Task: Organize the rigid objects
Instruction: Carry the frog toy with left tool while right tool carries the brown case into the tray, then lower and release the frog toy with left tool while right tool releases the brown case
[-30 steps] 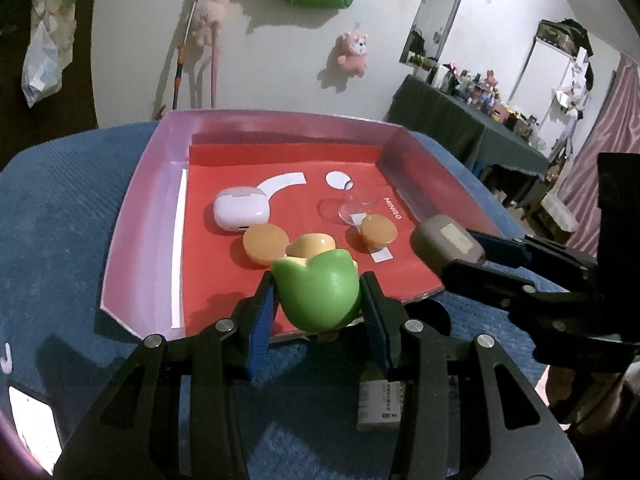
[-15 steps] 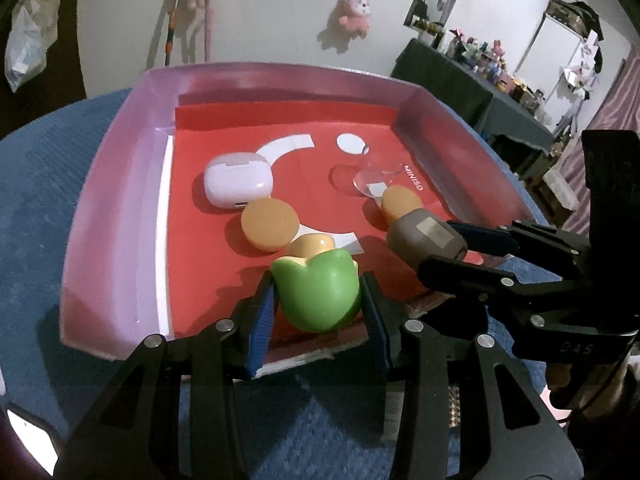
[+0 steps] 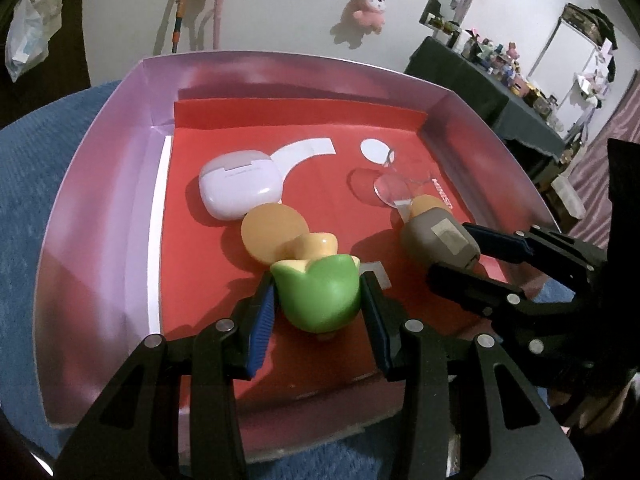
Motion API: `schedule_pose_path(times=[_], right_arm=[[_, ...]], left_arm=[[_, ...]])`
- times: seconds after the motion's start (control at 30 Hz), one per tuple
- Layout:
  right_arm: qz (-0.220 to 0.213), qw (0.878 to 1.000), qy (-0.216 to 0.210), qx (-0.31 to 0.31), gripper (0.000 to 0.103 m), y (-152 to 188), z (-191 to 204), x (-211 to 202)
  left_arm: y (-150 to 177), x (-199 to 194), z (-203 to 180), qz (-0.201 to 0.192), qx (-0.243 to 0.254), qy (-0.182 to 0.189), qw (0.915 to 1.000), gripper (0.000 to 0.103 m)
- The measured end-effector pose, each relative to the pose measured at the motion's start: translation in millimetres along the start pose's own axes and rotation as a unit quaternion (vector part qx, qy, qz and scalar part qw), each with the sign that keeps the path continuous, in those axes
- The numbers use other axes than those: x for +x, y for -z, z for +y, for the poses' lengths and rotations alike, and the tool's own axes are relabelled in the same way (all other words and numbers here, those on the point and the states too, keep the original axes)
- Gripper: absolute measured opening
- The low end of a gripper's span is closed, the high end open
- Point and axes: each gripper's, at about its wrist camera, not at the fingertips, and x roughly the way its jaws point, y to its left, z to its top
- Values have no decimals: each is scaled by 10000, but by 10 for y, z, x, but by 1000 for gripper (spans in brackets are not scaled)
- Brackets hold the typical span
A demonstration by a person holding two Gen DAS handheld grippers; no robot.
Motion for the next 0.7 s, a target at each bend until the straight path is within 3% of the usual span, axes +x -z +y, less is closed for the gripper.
schedule_pose_path(times=[0.27, 0.4, 0.7], right_arm=[[-215, 9986, 481, -42, 54, -52, 0, 66], [-142, 9993, 347, 37, 54, -73, -6, 98], [-233, 9981, 572, 81, 54, -124, -42, 130]], left_arm=[[-85, 44, 48, -63, -86, -31, 9999, 39], [-127, 69, 70, -64, -123, -26, 9999, 39], [-125, 66, 80, -64, -125, -26, 9999, 39]])
